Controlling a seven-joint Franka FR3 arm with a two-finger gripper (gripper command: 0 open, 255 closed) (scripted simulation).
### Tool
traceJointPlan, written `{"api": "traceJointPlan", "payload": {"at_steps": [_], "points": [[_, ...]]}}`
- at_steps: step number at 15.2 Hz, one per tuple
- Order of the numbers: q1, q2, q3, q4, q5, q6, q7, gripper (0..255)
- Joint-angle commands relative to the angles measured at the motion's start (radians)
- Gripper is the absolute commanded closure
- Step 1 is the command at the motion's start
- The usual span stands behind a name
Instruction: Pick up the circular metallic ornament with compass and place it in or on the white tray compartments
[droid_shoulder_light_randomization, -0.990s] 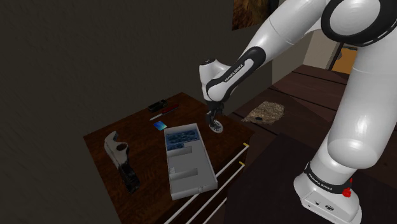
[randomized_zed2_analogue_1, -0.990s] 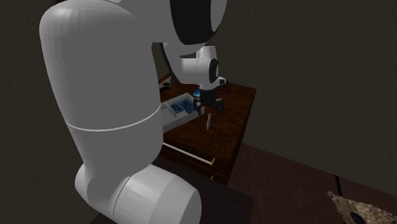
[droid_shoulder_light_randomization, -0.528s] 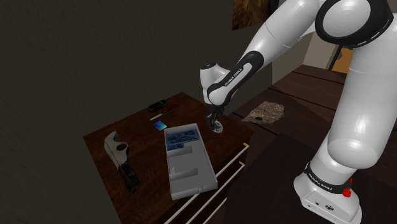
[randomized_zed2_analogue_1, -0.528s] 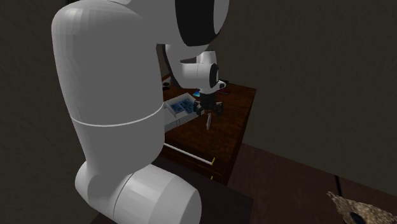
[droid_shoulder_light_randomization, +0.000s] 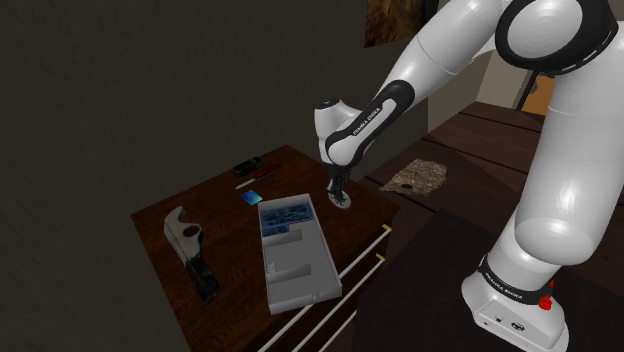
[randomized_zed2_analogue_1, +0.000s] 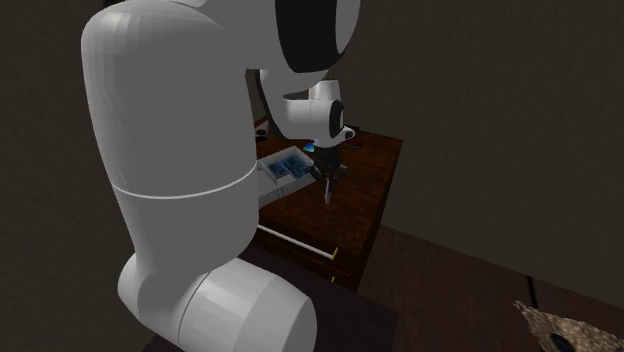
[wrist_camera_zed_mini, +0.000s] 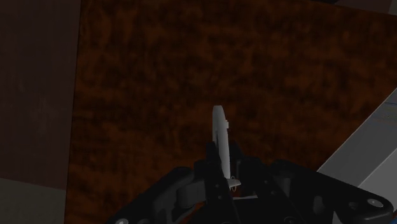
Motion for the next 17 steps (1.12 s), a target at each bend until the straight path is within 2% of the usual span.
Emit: {"api": "traceJointPlan", "payload": {"at_steps": [1, 5, 17], "points": [[0.000, 0.000, 0.000, 0.000, 0.000, 0.000, 0.000, 255], [0.000, 0.000, 0.000, 0.000, 0.000, 0.000, 0.000, 255], [-0.003, -0.120, 0.009, 0.033, 0.038, -0.150, -0.037, 255]]}}
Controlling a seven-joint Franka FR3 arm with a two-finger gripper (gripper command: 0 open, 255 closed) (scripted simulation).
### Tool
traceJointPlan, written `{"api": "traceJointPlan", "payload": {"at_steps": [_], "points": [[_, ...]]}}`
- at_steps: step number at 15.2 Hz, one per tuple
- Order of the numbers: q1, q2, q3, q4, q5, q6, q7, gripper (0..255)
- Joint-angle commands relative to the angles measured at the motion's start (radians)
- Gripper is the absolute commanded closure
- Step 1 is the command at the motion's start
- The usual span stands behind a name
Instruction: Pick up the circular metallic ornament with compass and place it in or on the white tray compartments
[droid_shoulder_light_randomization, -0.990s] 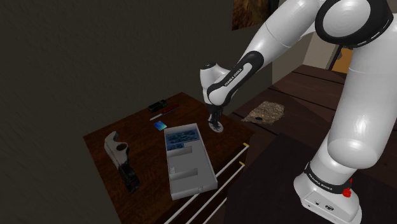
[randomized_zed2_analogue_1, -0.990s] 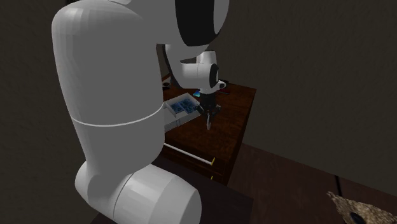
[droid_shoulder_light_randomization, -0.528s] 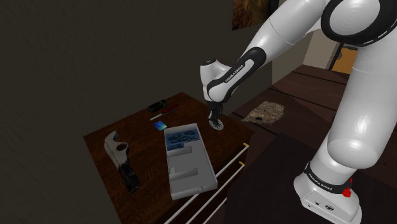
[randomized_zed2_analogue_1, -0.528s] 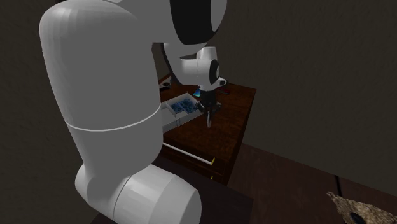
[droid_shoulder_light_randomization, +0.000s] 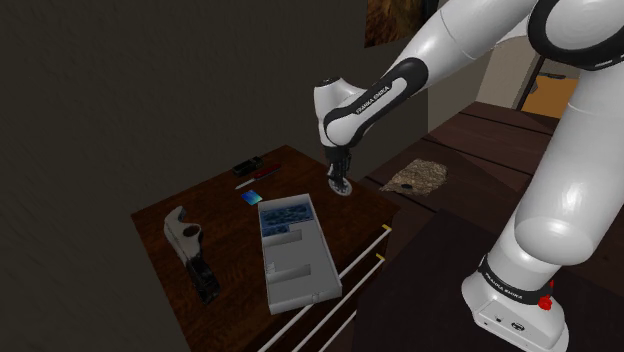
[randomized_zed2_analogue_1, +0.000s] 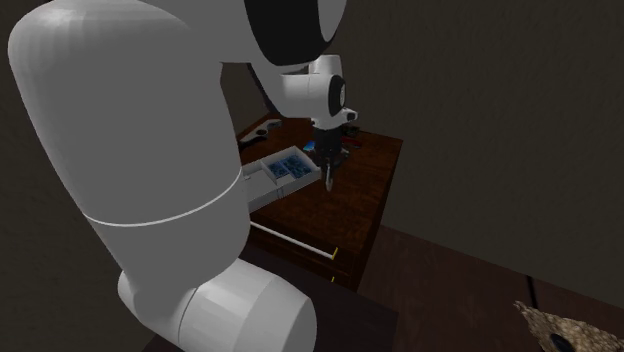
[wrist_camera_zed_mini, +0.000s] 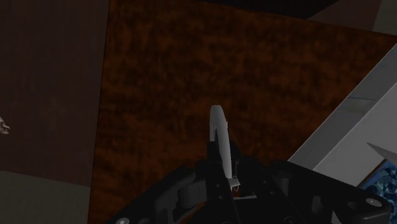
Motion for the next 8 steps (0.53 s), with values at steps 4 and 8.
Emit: {"api": "traceJointPlan", "payload": {"at_steps": [4, 8], "points": [[0.000, -0.041, 0.002, 0.023, 0.012, -0.063, -0.012, 255], [0.001, -0.072, 0.003, 0.045, 0.021, -0.115, -0.022, 255]]}}
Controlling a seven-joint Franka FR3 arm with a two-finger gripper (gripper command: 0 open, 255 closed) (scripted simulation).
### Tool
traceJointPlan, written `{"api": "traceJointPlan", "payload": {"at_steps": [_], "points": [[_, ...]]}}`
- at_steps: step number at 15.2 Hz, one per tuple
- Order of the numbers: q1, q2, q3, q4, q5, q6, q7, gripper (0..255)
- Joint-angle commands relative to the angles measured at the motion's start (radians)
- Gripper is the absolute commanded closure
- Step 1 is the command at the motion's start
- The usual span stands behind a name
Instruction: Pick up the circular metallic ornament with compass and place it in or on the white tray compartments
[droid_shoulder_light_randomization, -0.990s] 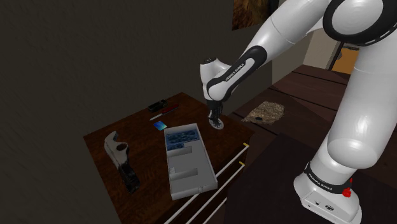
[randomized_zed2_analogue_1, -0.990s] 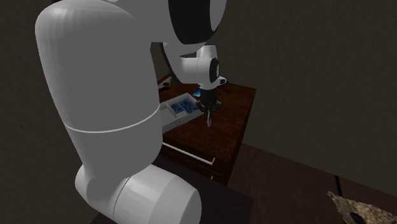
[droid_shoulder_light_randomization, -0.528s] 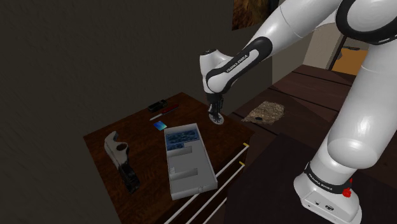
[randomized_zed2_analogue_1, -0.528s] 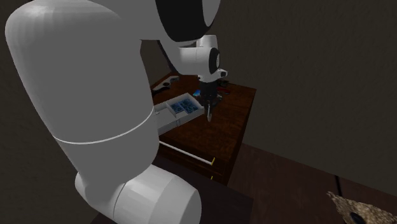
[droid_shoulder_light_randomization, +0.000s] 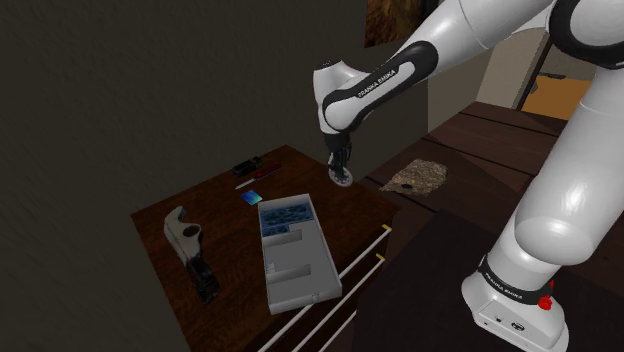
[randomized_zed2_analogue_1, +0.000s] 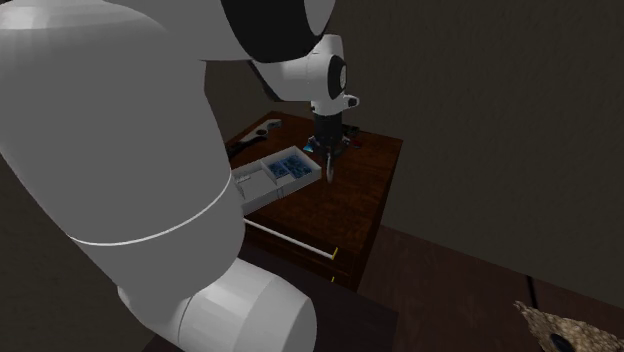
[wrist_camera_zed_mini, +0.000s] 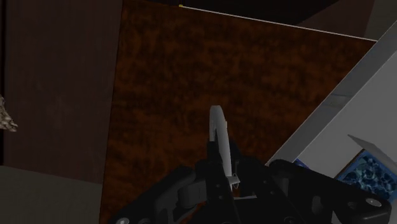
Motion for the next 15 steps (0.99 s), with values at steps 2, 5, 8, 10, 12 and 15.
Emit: {"api": "traceJointPlan", "payload": {"at_steps": [2, 5, 8, 10, 12, 15], "points": [[0.001, -0.022, 0.001, 0.020, 0.006, -0.041, -0.006, 255], [0.026, -0.024, 0.026, 0.033, 0.014, -0.062, 0.038, 255], [0.063, -0.014, 0.064, 0.056, 0.022, -0.081, 0.108, 255], [0.088, -0.002, 0.089, 0.076, 0.026, -0.094, 0.155, 255], [0.113, 0.014, 0.113, 0.101, 0.029, -0.108, 0.201, 255], [0.151, 0.044, 0.148, 0.148, 0.030, -0.130, 0.272, 255]]}}
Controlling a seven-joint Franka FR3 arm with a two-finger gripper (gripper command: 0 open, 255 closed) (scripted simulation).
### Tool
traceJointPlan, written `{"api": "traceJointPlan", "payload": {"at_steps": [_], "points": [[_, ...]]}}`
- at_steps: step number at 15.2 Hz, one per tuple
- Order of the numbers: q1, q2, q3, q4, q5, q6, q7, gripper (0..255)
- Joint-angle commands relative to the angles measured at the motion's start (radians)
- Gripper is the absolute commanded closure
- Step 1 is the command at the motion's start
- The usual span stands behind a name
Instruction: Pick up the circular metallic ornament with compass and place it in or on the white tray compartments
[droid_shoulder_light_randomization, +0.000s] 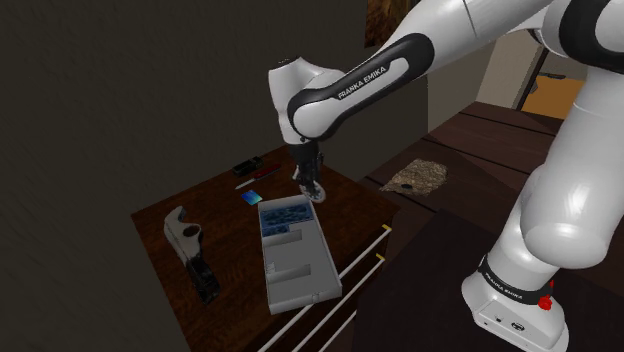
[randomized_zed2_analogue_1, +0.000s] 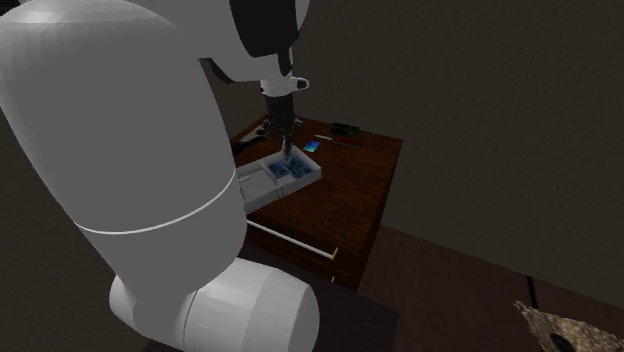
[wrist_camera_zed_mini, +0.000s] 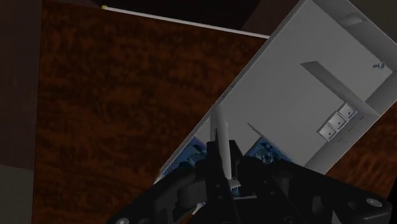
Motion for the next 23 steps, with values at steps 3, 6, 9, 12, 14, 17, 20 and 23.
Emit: {"api": "traceJointPlan", "payload": {"at_steps": [3, 6, 9, 12, 14, 17, 20, 23], "points": [[0.050, 0.048, 0.043, 0.071, -0.003, -0.032, 0.094, 255], [0.088, 0.093, 0.070, 0.134, -0.011, -0.058, 0.160, 255], [0.089, 0.110, 0.069, 0.114, -0.018, -0.021, 0.166, 255], [0.091, 0.129, 0.067, 0.095, -0.027, 0.015, 0.174, 255], [0.092, 0.142, 0.066, 0.084, -0.033, 0.039, 0.179, 255], [0.093, 0.164, 0.064, 0.068, -0.042, 0.074, 0.187, 255], [0.095, 0.187, 0.061, 0.055, -0.053, 0.109, 0.195, 255], [0.097, 0.208, 0.058, 0.045, -0.063, 0.138, 0.203, 255]]}}
